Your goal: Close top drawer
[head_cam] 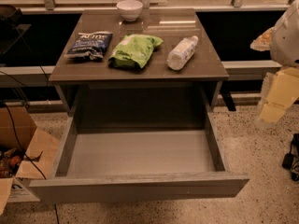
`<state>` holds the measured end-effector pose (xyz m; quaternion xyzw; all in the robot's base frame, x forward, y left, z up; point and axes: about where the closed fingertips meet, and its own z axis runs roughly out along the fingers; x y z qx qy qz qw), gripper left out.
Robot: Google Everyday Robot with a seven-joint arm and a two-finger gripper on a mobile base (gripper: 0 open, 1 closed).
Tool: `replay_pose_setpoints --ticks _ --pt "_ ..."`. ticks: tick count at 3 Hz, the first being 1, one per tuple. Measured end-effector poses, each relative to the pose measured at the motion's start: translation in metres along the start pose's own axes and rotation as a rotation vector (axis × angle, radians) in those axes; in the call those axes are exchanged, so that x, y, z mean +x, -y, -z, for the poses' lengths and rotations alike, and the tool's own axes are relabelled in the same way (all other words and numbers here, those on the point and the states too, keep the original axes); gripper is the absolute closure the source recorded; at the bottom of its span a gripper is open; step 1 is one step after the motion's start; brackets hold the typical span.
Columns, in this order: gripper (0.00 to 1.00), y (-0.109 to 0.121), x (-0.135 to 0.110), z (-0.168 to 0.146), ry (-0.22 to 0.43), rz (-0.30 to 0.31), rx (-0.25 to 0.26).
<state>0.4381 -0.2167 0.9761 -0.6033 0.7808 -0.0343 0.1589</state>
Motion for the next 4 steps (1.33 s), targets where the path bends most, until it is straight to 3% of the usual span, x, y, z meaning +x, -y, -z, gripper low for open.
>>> replay_pose_setpoints --ticks 1,3,4 --pt "0.00 0.000 0.000 0.000 0.000 0.000 0.000" --pt "0.45 -0.018 -0.004 -0.013 0.003 -0.015 -0.012" --pt "0.69 -0.048 -0.009 -0.044 0.031 -0.037 -0.045"
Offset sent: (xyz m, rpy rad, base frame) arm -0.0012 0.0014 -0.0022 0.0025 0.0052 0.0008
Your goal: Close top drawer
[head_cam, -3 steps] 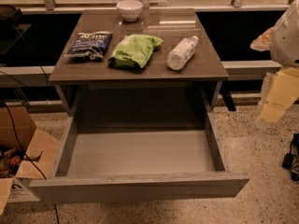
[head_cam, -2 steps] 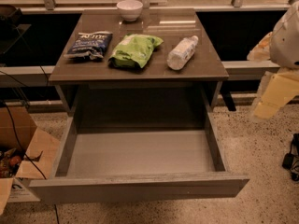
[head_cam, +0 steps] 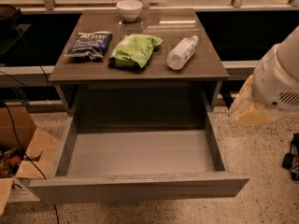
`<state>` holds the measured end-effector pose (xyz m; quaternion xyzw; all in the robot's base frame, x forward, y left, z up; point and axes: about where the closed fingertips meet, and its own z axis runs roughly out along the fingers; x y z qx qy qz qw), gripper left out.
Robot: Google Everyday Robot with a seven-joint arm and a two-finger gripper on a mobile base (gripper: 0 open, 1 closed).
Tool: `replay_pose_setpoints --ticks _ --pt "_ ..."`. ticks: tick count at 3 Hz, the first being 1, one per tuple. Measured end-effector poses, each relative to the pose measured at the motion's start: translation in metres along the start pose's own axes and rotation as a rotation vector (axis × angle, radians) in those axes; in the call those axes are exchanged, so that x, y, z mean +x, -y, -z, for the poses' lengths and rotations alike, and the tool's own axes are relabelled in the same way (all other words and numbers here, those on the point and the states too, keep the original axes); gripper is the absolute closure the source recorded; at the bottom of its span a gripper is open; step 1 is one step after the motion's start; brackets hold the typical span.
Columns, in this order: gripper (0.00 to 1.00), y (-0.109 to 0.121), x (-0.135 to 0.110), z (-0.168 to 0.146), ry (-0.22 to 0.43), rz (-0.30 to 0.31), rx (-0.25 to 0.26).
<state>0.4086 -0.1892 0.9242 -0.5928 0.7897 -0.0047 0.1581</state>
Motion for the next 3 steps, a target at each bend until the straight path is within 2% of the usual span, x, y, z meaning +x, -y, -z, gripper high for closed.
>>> replay_pose_setpoints --ticks 1,2,3 --pt "0.98 -0.048 0.021 -0.070 0.012 -0.089 -0.101" --pt "1.00 -0.051 0.023 -0.071 0.003 -0.084 -0.110" --pt "1.00 -0.056 0.020 -0.090 -0.036 -0.061 -0.139"
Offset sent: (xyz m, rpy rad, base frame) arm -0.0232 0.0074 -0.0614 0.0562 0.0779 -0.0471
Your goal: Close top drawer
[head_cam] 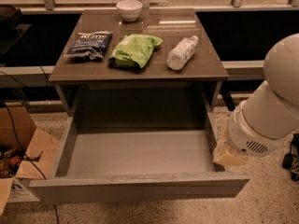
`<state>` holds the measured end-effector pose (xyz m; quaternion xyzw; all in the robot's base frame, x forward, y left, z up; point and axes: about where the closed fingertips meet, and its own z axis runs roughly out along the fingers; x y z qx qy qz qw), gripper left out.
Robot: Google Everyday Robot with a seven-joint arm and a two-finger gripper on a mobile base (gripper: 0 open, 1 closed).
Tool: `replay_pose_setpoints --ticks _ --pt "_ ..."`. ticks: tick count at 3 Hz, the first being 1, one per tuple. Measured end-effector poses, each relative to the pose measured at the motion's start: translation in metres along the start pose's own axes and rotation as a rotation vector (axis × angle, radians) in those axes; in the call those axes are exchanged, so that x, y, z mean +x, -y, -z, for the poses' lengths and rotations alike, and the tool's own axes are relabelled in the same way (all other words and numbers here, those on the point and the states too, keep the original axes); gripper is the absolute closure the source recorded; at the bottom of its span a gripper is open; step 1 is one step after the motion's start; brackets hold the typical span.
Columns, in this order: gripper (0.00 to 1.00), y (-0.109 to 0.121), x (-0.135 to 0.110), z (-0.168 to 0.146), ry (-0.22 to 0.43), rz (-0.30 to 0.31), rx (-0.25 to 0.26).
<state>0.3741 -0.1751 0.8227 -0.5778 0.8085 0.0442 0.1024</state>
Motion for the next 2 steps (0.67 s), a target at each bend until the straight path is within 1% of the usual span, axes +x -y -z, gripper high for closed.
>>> replay_pose_setpoints --ticks 1,2 --pt "1.00 -0.012 0.012 -0.033 -0.044 -0.014 -0.042" --pt "1.00 -0.025 0.028 -0.068 -0.075 -0.044 -0.078"
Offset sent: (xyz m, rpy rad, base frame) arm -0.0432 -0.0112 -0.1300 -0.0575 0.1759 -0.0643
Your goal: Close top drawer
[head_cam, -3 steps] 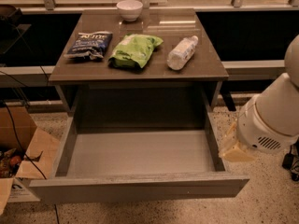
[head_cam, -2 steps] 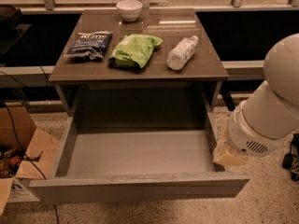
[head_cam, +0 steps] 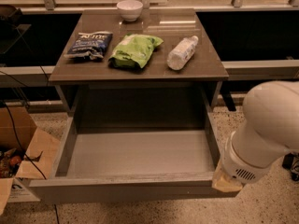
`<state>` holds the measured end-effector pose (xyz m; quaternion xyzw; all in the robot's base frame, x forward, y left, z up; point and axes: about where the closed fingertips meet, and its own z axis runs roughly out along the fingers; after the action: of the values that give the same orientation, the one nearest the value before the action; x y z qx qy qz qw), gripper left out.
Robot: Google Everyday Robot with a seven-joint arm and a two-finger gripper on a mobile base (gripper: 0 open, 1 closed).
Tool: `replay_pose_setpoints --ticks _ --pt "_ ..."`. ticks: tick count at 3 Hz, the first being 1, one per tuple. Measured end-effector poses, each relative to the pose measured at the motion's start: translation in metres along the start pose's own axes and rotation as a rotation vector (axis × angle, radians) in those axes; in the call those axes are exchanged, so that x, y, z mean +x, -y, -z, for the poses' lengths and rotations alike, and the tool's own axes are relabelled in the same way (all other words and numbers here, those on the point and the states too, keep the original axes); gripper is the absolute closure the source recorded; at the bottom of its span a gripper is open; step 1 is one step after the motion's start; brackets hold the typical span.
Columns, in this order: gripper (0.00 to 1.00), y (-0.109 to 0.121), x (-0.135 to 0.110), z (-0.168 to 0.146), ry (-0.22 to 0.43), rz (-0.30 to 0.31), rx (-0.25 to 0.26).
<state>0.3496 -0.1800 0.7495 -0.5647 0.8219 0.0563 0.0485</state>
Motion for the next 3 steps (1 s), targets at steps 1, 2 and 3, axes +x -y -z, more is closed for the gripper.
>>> replay_pose_setpoints --ticks 1,2,3 --pt "1.00 -0.006 0.013 -0.051 -0.002 -0.051 -0.037" --pt "1.00 0.000 0.015 -0.082 0.022 -0.092 -0.046" --pt "1.00 0.009 0.014 -0.093 0.042 -0.104 -0.036"
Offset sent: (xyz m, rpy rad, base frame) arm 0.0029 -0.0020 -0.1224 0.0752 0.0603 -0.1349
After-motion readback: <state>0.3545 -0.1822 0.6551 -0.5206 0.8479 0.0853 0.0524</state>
